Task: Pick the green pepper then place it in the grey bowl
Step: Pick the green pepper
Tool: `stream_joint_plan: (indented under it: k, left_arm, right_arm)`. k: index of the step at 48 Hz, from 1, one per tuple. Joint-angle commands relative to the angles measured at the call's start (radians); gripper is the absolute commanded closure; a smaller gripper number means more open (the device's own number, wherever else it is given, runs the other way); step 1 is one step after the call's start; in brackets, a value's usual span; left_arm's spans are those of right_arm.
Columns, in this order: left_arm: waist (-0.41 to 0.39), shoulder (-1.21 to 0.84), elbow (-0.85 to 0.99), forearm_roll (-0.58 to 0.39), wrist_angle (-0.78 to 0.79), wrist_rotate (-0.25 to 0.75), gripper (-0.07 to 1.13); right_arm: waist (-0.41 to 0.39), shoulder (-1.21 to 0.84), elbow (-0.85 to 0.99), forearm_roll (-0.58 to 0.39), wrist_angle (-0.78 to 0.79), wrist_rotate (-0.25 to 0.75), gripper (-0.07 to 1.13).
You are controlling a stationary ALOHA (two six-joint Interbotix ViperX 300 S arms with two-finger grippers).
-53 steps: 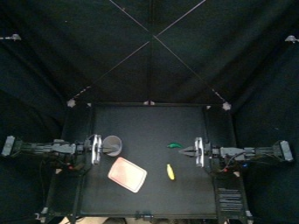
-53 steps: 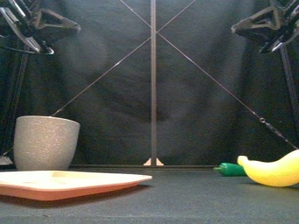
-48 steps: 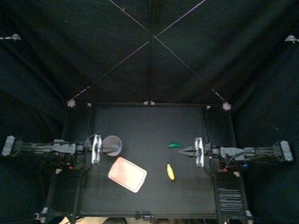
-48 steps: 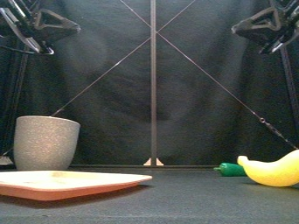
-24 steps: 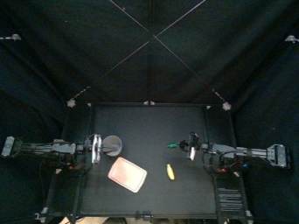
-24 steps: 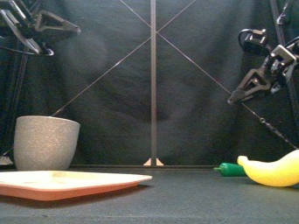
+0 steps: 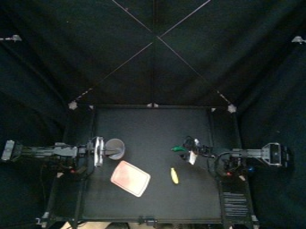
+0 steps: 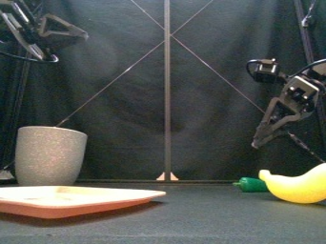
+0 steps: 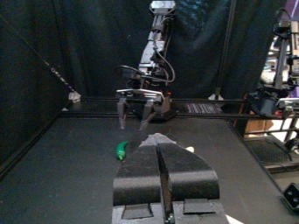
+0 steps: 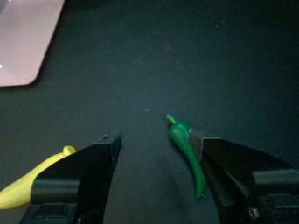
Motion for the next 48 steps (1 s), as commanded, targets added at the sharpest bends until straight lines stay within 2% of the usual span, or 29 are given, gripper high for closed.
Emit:
stream_joint_plan:
  k: [1,10,22,31,37,48]
  left_arm:
    - [0.003,0.002,-0.009,-0.002,-0.006,-0.002,0.96]
    - [0.002,0.002,-0.003,0.003,-0.006,0.000,0.96]
    - [0.002,0.002,0.015,0.002,-0.012,0.000,0.96]
    - [0.002,0.002,0.012,0.003,-0.014,0.000,0.96]
    - [0.002,0.002,0.012,0.003,-0.014,0.000,0.96]
    - [0.002,0.002,0.009,0.003,-0.015,0.000,0.96]
  right_arm:
    - [-0.014,0.066,-0.035,-0.043,-0.009,-0.002,0.10]
    - [-0.052,0.192,-0.091,-0.118,-0.009,0.005,0.10]
    - [-0.115,0.319,-0.130,-0.153,-0.009,0.003,0.10]
    - [-0.114,0.374,-0.144,-0.152,-0.009,0.005,0.12]
    - [-0.109,0.376,-0.152,-0.147,-0.009,0.006,0.19]
    - [-0.091,0.359,-0.167,-0.143,-0.006,0.008,0.38]
